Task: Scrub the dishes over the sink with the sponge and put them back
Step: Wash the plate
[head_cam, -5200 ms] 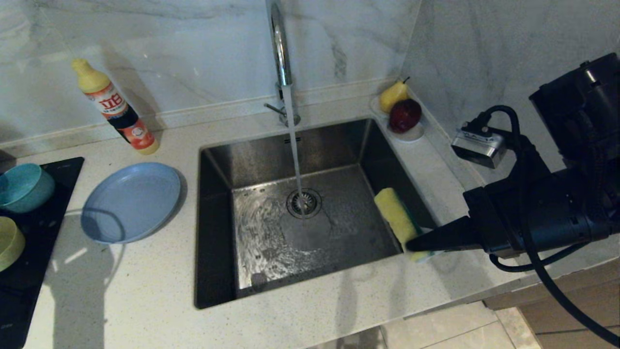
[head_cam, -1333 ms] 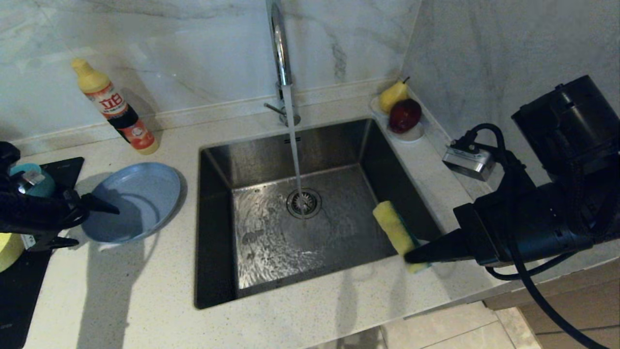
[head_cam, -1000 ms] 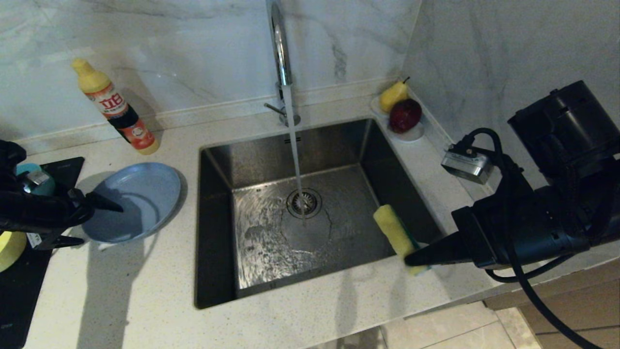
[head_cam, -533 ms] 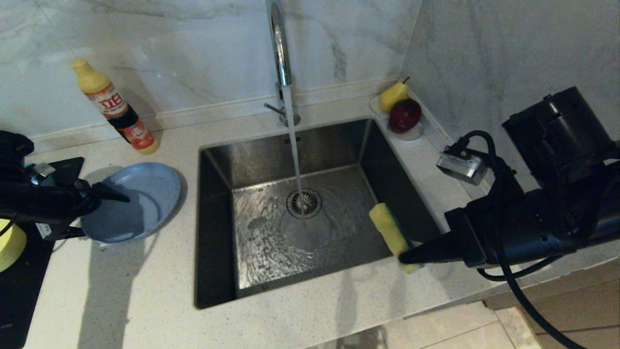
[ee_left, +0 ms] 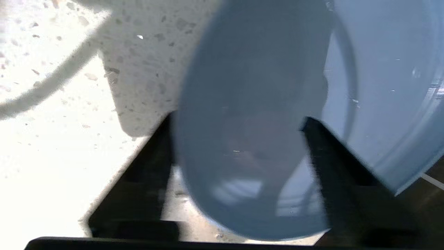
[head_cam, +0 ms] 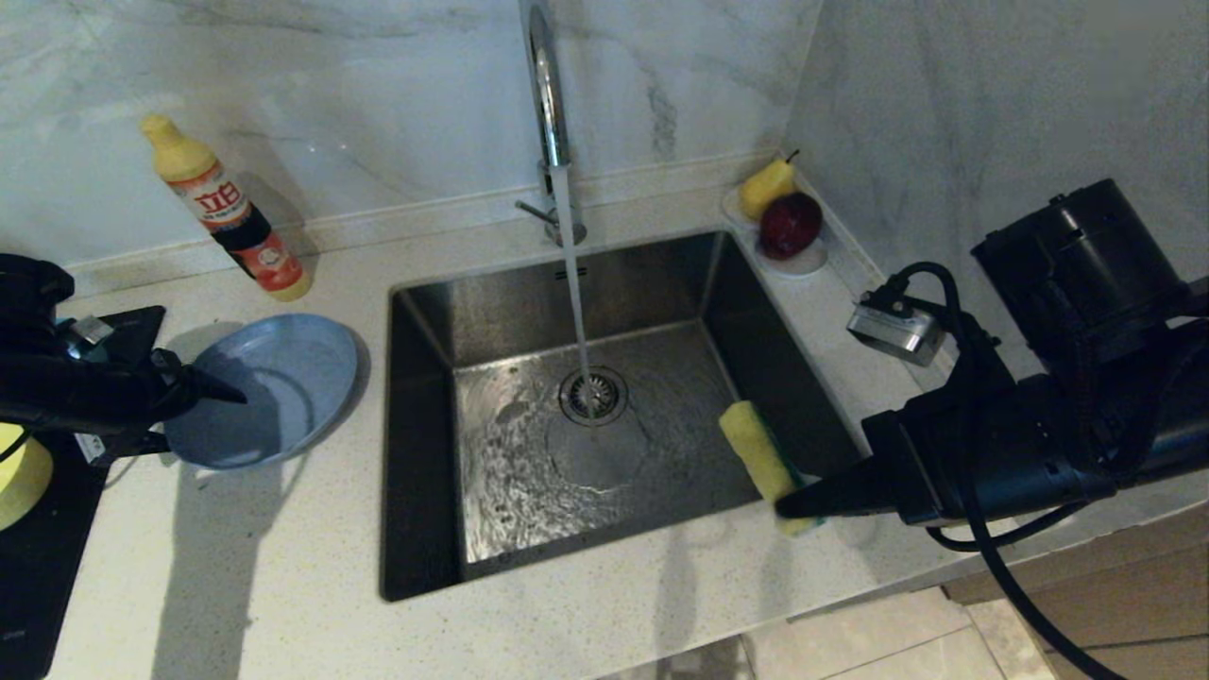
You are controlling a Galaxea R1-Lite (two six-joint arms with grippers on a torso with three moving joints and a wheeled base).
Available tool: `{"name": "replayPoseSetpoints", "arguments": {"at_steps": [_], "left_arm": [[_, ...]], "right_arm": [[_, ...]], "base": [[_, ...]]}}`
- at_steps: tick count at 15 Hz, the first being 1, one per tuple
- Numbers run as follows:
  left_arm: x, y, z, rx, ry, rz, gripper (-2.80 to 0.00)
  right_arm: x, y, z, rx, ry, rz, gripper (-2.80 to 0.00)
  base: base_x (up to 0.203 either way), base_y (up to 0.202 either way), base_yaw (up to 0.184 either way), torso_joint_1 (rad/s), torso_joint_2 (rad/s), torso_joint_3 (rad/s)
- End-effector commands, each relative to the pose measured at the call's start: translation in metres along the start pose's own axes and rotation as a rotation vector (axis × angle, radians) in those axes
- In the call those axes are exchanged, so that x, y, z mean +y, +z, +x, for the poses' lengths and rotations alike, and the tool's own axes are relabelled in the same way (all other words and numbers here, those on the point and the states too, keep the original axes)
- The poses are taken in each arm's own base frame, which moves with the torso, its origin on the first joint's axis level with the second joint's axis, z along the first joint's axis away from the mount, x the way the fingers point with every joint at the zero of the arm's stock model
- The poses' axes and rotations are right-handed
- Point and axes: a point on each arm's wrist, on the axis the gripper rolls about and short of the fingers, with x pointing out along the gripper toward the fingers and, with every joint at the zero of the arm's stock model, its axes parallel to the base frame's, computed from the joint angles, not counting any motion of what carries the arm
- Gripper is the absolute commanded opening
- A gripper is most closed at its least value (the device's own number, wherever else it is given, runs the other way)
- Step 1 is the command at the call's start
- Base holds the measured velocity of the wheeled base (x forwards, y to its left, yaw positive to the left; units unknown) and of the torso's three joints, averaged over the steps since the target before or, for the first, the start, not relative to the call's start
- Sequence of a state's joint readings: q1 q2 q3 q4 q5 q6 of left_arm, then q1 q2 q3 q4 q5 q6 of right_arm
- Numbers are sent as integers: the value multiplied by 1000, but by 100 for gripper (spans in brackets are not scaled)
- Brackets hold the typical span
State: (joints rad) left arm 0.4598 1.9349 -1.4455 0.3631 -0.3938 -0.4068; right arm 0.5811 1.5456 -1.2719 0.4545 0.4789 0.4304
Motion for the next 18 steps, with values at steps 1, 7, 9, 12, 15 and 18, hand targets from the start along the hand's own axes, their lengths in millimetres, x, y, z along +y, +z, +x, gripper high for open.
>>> {"name": "replayPoseSetpoints", "arguments": {"at_steps": [1,7,9,12,15,18], "left_arm": [[1,0,1,6,2,-3,-280],[-6,5,-11,-14,7,17,-280],[-15,9,-27,-34,-3,20,-280],[-29,10,-55,-90,-37,35,-280],[-42,5,-86,-133,-102,20,-280],[-62,-14,-106,-43,-214,34,-280]], "right_arm": [[1,0,-1,-1,4,1,-280],[7,-4,-15,-31,14,-13,-280],[8,-5,-17,-33,15,-14,-280],[8,-6,-19,-32,17,-13,-280],[9,-7,-20,-34,17,-15,-280],[9,-8,-21,-35,13,-14,-280]], "base": [[0,0,0,0,0,0],[0,0,0,0,0,0],[0,0,0,0,0,0],[0,0,0,0,0,0],[0,0,0,0,0,0],[0,0,0,0,0,0]]}}
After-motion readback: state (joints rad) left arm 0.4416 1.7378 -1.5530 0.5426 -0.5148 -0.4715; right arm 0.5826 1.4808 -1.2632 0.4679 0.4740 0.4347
